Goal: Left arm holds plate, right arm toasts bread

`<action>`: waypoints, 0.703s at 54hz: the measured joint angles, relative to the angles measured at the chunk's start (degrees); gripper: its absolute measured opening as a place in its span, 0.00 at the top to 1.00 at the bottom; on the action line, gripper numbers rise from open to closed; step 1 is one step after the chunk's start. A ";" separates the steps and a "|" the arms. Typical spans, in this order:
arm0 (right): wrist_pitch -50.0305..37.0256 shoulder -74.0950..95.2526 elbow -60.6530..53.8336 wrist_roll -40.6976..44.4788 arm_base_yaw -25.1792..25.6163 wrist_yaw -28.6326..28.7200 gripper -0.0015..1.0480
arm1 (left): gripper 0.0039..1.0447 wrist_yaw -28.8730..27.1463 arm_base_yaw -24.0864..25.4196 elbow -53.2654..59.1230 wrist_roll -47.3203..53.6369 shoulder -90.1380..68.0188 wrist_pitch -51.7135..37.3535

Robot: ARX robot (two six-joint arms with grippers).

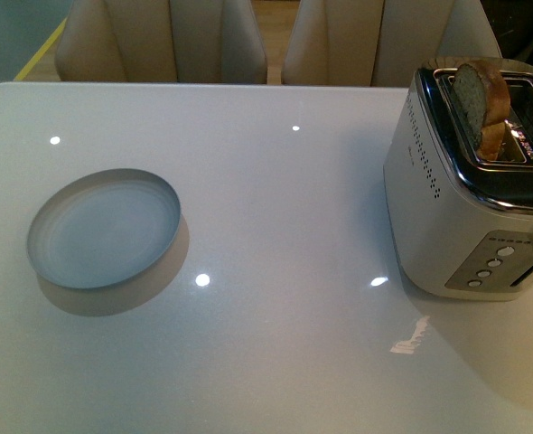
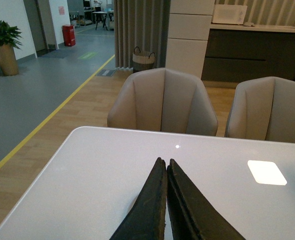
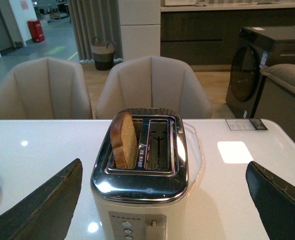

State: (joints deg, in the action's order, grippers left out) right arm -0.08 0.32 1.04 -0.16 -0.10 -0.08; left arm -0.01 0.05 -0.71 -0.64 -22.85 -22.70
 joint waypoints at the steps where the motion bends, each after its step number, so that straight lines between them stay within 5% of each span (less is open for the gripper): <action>1: 0.00 0.00 0.00 0.00 0.00 0.00 0.09 | 0.97 -0.02 0.00 0.00 0.00 0.59 0.46; 33: 0.00 0.00 0.00 0.00 0.00 0.00 0.09 | 0.97 -0.02 0.00 0.00 0.00 12.57 12.39; 38: 0.00 0.00 0.00 0.00 0.00 -0.02 0.09 | 0.97 0.00 -0.02 -0.02 0.02 21.44 22.16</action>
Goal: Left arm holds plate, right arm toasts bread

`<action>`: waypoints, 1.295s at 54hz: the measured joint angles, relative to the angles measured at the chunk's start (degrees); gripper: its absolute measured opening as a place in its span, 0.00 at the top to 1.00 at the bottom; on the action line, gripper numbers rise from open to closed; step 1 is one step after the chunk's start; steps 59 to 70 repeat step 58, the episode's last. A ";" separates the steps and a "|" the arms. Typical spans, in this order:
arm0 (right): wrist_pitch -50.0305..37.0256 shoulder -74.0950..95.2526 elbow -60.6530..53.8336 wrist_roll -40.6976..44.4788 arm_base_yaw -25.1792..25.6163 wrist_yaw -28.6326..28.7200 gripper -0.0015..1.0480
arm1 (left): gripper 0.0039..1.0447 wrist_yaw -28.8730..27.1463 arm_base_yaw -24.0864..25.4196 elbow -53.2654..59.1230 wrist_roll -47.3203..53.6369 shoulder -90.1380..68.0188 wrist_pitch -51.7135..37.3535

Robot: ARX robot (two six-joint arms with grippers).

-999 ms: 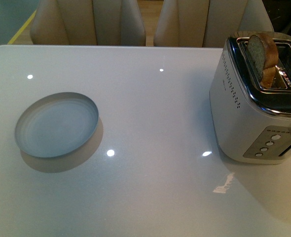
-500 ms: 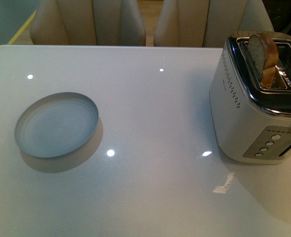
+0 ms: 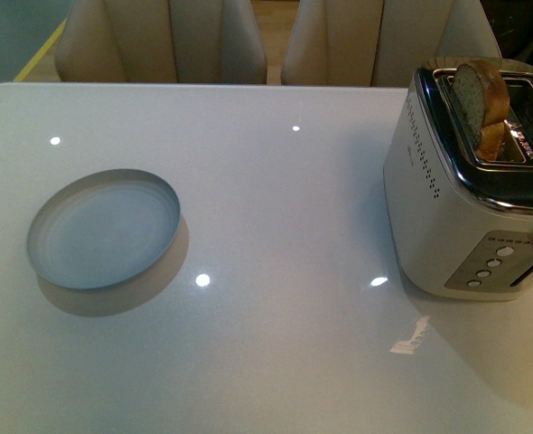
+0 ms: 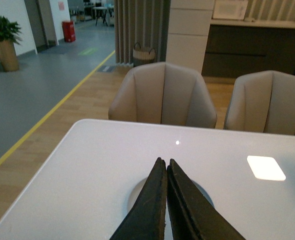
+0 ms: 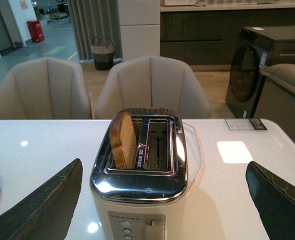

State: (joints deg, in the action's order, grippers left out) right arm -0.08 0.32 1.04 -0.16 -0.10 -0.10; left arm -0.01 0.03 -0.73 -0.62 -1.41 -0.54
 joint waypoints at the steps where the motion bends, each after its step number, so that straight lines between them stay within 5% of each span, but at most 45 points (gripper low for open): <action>1: 0.00 0.00 0.00 0.00 0.00 -0.02 0.09 | 0.97 0.00 0.00 0.00 0.00 0.61 0.17; 20: 0.00 0.00 0.00 0.00 0.00 0.00 0.09 | 0.97 0.00 0.00 0.00 -0.04 1.05 0.39; 49: 0.00 0.00 0.00 0.00 0.00 0.00 0.09 | 0.06 0.00 0.00 0.00 0.00 1.05 0.42; 70: 0.00 0.00 0.00 0.00 0.00 0.00 0.09 | 0.07 -0.02 0.02 0.00 0.11 1.05 0.42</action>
